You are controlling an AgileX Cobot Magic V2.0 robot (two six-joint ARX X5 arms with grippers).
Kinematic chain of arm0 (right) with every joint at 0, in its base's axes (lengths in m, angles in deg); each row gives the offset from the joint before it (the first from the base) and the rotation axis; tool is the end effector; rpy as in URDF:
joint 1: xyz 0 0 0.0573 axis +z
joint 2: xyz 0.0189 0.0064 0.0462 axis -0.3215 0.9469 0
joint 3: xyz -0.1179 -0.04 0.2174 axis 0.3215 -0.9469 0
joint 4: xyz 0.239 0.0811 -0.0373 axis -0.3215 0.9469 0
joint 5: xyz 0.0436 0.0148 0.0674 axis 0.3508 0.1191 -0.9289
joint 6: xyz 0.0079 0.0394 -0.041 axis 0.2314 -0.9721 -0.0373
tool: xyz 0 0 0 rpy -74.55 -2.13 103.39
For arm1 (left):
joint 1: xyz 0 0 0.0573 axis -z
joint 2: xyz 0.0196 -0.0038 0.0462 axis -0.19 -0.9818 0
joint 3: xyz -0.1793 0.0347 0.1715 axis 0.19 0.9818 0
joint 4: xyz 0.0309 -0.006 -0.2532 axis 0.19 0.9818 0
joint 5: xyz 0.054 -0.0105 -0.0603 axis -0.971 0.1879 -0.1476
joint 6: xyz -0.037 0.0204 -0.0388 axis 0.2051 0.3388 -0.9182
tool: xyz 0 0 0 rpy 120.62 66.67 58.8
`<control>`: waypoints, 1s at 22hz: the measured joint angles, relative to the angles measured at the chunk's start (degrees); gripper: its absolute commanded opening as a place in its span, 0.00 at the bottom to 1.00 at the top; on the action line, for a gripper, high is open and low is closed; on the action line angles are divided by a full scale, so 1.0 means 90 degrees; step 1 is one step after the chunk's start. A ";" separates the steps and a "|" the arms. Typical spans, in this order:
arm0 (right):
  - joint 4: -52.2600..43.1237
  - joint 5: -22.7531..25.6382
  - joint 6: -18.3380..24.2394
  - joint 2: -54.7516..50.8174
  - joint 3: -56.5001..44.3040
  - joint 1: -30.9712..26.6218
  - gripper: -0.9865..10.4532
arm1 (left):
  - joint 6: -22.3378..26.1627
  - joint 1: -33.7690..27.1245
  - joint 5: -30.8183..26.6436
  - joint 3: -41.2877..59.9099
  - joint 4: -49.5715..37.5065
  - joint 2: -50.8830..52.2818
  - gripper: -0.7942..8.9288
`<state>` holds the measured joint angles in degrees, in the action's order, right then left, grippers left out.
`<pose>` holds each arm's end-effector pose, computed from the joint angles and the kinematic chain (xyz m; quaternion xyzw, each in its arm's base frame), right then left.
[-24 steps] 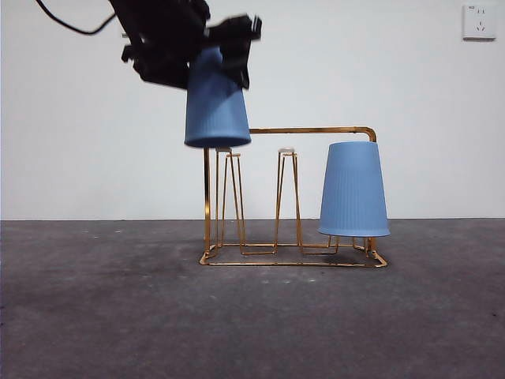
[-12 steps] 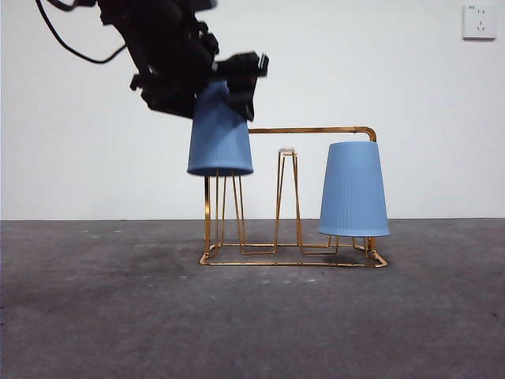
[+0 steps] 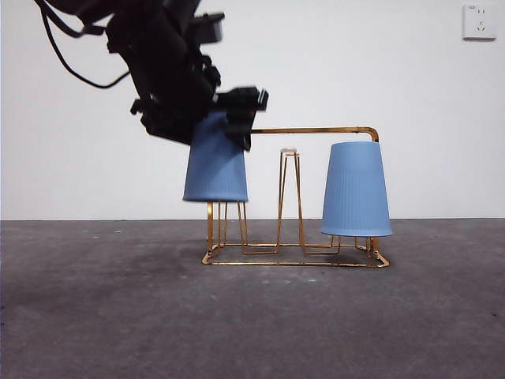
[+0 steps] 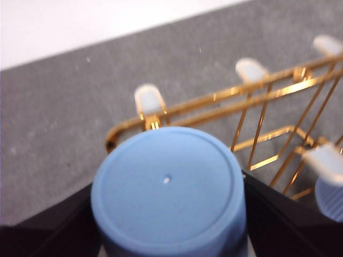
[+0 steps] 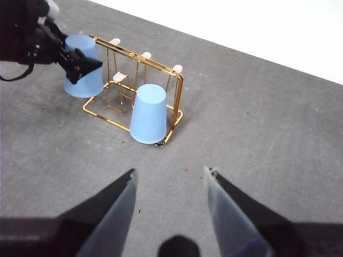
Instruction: Pick up cup 1,put cup 1 in the cup rack,pick up cup 2,put cup 2 in the cup rack
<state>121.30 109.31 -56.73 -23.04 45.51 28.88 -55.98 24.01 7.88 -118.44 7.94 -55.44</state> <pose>0.0329 0.0140 0.4249 -0.1268 0.2214 0.1812 0.9498 0.3232 -0.2158 0.2190 0.0656 0.2135 -0.1712 0.9596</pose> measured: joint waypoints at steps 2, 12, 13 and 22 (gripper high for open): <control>0.0000 0.0002 -0.0005 0.0000 0.0000 0.0000 0.28 | -0.0022 0.0005 0.0002 0.0000 0.0046 -0.0058 0.08; 0.0000 0.0032 -0.0005 0.0000 0.0000 0.0000 0.28 | -0.0117 0.0058 0.0073 0.0000 0.0415 -0.0097 0.08; 0.0000 0.0032 -0.0005 0.0000 0.0000 0.0000 0.28 | -0.0119 0.0075 0.0083 0.0000 0.0508 -0.0104 0.08; 0.0000 0.0032 -0.0002 0.0000 0.0000 0.0000 0.28 | -0.0364 0.0087 0.0100 -0.0058 0.0981 -0.0107 0.51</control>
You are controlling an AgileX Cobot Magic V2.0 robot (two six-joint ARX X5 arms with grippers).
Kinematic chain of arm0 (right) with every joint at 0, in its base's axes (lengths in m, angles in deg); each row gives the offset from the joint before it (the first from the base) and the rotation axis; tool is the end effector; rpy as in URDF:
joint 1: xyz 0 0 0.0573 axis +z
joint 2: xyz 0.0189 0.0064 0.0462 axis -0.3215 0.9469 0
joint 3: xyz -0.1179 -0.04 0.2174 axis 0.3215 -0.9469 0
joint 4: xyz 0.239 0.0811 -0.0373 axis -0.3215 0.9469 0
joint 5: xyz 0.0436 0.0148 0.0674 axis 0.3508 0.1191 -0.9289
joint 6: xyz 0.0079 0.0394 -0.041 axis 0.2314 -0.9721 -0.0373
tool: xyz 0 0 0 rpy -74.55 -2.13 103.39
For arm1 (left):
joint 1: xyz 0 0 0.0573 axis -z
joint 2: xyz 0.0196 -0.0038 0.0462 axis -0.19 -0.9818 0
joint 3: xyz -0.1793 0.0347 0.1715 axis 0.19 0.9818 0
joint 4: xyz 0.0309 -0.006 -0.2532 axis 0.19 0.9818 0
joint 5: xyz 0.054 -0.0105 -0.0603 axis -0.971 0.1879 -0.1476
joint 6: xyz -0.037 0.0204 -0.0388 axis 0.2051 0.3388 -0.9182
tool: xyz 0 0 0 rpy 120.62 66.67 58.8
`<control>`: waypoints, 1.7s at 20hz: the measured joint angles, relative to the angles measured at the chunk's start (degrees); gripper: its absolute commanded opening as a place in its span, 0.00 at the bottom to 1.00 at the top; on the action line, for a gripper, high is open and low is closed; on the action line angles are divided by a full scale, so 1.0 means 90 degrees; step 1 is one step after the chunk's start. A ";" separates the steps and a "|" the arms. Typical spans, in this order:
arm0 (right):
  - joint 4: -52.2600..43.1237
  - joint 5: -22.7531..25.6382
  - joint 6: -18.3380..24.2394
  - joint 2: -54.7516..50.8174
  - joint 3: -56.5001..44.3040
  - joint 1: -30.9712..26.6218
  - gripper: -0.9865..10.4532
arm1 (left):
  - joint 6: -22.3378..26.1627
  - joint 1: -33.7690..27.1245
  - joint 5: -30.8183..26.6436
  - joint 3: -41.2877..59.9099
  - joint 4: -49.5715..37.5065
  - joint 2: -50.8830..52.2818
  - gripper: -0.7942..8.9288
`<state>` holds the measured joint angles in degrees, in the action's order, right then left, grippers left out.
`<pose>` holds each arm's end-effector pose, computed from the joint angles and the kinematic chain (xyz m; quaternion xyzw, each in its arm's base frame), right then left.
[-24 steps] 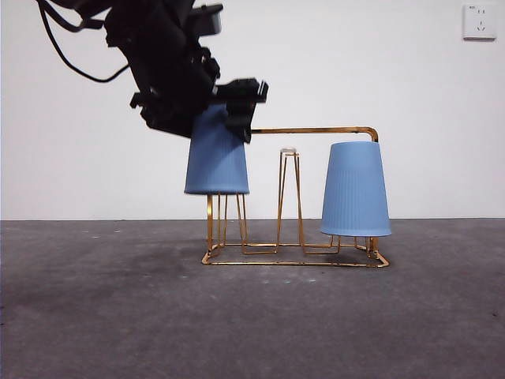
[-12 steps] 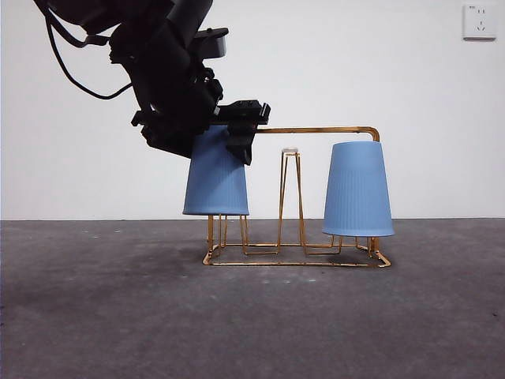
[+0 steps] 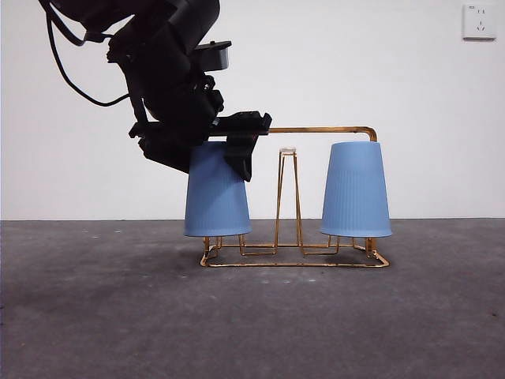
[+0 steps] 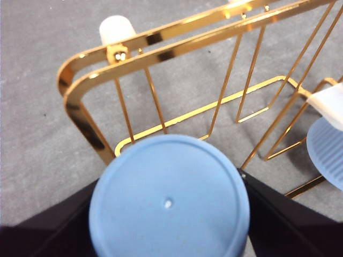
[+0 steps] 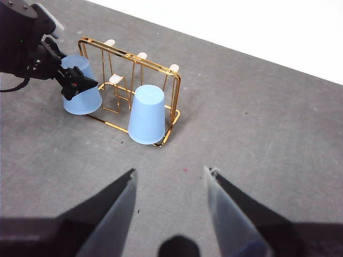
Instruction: Pick up cup 1,put cup 1 in the cup rack,pick up cup 2,put cup 2 in the cup rack
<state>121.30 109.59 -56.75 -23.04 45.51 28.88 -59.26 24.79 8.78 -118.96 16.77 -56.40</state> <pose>0.0329 0.0138 0.4249 -0.1272 0.2210 0.1789 0.9503 0.3159 -0.2177 0.2024 0.0715 0.2899 -0.1706 0.9390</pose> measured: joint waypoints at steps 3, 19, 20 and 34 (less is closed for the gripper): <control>0.0000 0.0000 0.0000 0.0000 0.0000 0.0000 0.28 | -0.0036 -0.0002 0.0024 -0.0005 0.0112 0.0029 0.63; 0.0002 -0.0010 0.0002 0.0000 0.0000 0.0000 0.28 | -0.0214 -0.0029 0.1163 0.0078 0.2676 0.0313 0.63; 0.0000 -0.0051 0.0000 0.0000 0.0000 0.0000 0.28 | -0.0214 -0.0017 0.1195 0.0078 0.2902 0.0457 0.63; 0.0019 -0.1205 -0.0010 0.0000 0.0000 0.0000 0.28 | -0.0469 0.0138 0.3439 0.0078 0.5379 0.4697 0.63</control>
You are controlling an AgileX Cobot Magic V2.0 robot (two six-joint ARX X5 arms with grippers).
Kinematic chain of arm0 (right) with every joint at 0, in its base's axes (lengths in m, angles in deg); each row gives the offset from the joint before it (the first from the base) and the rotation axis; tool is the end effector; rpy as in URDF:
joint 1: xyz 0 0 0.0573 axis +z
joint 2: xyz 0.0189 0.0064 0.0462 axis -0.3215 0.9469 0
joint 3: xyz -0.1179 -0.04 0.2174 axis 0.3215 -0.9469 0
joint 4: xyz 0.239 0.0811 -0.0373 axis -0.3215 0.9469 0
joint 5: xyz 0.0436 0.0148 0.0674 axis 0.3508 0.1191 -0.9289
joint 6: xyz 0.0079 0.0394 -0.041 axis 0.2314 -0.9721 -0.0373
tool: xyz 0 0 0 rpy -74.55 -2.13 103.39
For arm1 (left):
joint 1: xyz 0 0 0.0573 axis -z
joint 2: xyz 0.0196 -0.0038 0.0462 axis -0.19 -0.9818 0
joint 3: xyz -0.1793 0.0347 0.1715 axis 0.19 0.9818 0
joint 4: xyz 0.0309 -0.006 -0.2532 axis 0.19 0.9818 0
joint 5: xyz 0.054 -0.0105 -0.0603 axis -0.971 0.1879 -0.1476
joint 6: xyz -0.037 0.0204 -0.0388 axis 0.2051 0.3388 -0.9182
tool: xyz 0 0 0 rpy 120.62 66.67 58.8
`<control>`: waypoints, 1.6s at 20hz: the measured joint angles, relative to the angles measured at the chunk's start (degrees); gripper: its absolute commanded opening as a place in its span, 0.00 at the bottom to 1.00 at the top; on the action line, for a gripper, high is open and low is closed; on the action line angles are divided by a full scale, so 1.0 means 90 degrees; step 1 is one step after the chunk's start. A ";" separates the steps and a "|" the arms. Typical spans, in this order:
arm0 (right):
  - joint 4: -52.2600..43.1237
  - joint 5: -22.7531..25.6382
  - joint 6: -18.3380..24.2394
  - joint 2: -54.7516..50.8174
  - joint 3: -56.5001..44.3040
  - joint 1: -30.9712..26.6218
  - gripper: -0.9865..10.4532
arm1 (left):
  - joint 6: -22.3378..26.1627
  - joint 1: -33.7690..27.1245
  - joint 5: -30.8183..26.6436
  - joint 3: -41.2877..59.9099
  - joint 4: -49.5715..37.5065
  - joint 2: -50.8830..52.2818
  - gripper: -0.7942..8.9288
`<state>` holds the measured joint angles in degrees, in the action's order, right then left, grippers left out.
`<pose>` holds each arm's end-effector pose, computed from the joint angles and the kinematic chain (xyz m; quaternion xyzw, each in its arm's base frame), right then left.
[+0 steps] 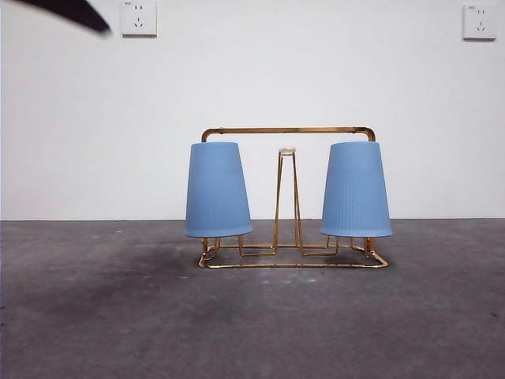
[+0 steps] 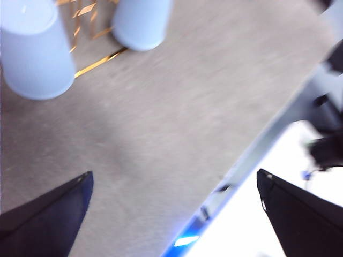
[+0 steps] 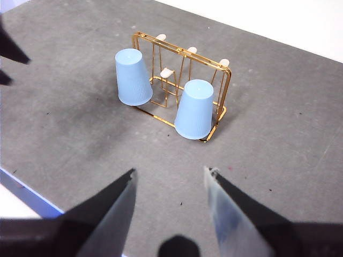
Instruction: Pick up cup 1,put cup 1 in the cup rack,pick up cup 2,put cup 2 in the cup rack
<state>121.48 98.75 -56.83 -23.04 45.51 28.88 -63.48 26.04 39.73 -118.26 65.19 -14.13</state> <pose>0.0296 0.0193 0.4235 -0.1071 0.2395 0.2665 0.9275 0.1508 -0.1272 0.3384 -0.0192 0.3974 -0.3934 0.8288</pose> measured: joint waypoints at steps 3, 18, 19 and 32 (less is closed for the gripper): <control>0.0000 -0.0121 -0.0032 0.0000 0.0000 0.0000 0.28 | -0.0102 0.0007 0.0034 0.0000 0.0238 0.0627 0.63; 0.0002 -0.0988 -0.0189 0.0000 0.0000 0.0000 0.08 | -0.0296 0.0010 0.0036 0.0000 0.0631 0.1107 0.07; 0.0002 -0.1188 -0.0189 0.0000 0.0000 0.0000 0.08 | -0.0301 0.0010 0.0058 0.0000 0.0631 0.1105 0.07; 0.0002 -0.1571 -0.0211 0.0000 0.0000 0.0000 0.09 | -0.0311 0.0010 0.0367 0.0000 0.0629 0.1105 0.07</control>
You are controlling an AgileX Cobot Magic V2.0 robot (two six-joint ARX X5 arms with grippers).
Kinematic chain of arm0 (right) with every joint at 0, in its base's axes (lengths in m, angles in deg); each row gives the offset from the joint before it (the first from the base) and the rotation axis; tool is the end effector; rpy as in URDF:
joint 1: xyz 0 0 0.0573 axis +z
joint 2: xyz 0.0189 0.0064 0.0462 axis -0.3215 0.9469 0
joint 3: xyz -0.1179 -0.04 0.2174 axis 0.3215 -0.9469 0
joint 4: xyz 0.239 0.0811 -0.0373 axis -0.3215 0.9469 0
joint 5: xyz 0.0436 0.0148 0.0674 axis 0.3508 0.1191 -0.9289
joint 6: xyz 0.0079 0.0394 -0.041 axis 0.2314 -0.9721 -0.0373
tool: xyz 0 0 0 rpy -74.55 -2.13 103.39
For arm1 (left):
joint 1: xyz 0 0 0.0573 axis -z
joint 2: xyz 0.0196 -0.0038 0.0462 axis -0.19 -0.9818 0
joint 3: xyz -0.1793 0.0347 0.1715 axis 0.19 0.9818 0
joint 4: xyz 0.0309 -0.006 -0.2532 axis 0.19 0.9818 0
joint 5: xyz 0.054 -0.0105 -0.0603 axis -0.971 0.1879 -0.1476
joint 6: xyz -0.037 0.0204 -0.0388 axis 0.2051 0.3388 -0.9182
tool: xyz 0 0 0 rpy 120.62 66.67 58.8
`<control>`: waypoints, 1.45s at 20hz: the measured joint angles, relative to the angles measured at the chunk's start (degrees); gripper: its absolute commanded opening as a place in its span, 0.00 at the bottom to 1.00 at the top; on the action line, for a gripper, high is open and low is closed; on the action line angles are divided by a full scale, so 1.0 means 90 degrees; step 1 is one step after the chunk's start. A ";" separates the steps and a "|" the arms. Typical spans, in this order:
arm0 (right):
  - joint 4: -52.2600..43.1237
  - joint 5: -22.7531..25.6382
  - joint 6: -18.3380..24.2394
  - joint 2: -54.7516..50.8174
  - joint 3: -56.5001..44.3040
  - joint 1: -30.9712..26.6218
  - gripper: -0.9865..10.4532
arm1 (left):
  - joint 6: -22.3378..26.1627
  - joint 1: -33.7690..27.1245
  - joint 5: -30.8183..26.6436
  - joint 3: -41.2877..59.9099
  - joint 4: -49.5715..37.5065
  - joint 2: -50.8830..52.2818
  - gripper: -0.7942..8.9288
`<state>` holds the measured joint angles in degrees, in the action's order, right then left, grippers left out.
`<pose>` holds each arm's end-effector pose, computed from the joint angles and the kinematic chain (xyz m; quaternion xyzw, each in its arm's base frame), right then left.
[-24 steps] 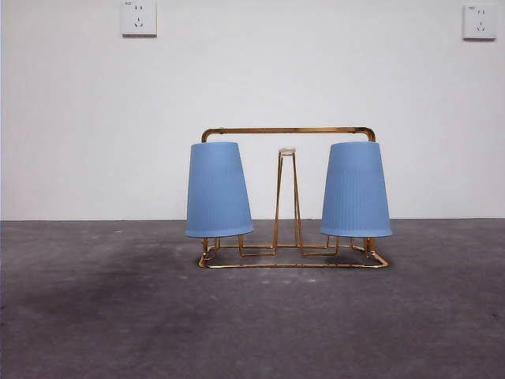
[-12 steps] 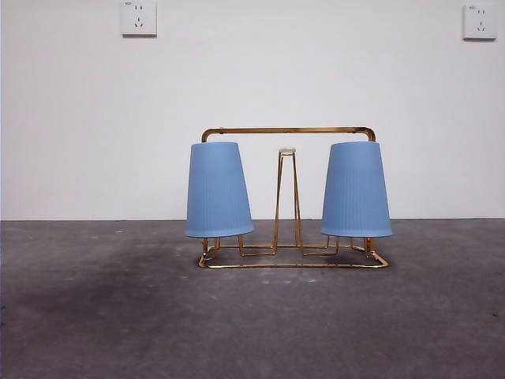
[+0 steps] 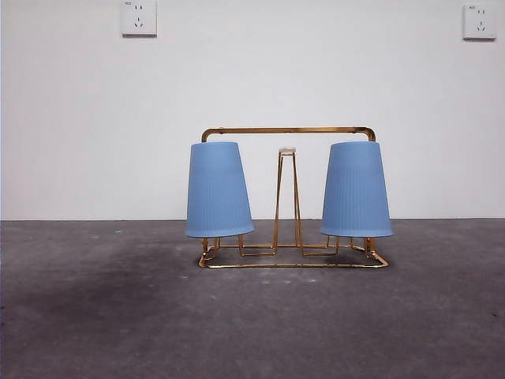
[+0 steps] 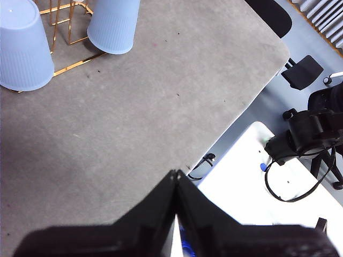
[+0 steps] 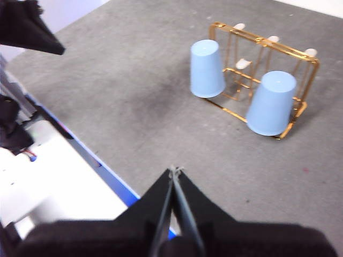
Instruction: Pick up cup 1,put cup 1 in the cup rack,pick up cup 2,put cup 2 in the cup rack
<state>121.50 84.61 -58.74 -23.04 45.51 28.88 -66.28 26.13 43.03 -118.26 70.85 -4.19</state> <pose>0.0239 0.0258 0.4229 -0.0644 0.2650 0.3730 0.8868 0.1100 -0.0991 0.3577 -0.0540 0.3777 -0.4179 0.8245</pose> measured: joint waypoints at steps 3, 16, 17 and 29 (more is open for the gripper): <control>0.0000 0.0119 0.0002 0.0000 0.0000 0.0000 0.09 | 0.0000 0.0000 0.0000 0.0000 0.0000 0.0000 0.08; 0.0000 0.0952 0.0002 0.0000 0.0000 0.0000 0.09 | 0.0000 0.0000 0.0000 0.0000 0.0000 -0.0041 0.08; 0.0000 0.0984 0.0005 0.0000 0.0000 0.0000 0.09 | 0.0000 0.0000 0.0000 0.0000 0.0000 -0.0044 0.08; 0.0000 0.1239 0.0002 0.0000 0.0000 0.0000 0.09 | 0.0299 0.0000 -0.0357 0.0000 -0.0520 -0.0146 0.08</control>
<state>121.50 95.76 -58.71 -23.04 45.51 28.88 -63.59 26.13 39.81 -118.26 66.17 -5.50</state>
